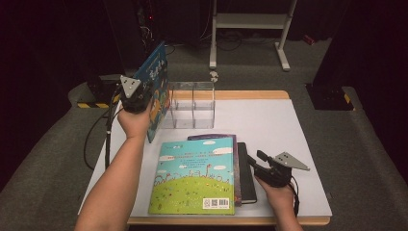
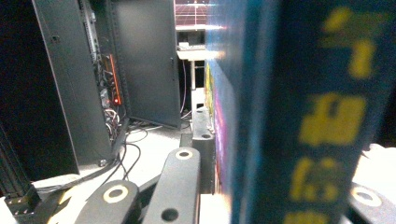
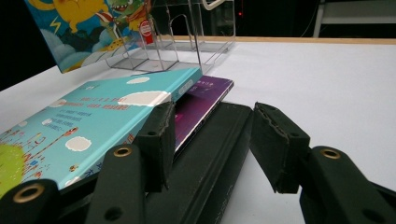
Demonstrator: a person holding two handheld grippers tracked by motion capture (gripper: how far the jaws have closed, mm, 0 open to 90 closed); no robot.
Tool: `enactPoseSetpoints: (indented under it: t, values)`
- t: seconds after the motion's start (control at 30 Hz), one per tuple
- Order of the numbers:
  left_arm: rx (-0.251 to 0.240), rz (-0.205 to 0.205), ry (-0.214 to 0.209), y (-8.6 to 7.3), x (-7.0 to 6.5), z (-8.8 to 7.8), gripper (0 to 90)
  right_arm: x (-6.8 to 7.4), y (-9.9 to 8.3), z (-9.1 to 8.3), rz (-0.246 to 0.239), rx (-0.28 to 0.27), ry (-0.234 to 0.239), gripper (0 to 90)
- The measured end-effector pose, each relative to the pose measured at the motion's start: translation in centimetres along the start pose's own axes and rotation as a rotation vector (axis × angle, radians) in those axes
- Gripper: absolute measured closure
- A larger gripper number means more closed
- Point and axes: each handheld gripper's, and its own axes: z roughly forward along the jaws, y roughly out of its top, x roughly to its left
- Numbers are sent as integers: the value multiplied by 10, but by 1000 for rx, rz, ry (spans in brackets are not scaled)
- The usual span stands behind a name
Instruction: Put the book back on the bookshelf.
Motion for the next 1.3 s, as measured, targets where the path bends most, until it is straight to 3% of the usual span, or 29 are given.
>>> enactPoseSetpoints:
  t: [0.37, 0.5, 0.73, 0.93, 1.1, 1.3]
  values:
    - [-4, -10, 13, -10, 6, -1, 827, 0, -1, 1, -3, 5, 1, 497]
    - [14, 9, 2, -11, 8, -7, 821, 0, -2, 1, -3, 11, -2, 497]
    - [28, -23, 16, -11, 14, -17, 808, 1, -2, 2, -10, 15, -7, 497]
    - [36, -24, 20, -12, 17, -22, 801, 3, -3, 3, -14, 21, -7, 496]
    - [42, -62, 32, -9, 16, -23, 755, 5, -3, 3, -13, 22, -5, 493]
    - [62, -48, 32, -8, 17, -24, 786, 5, -4, 5, -12, 23, -2, 493]
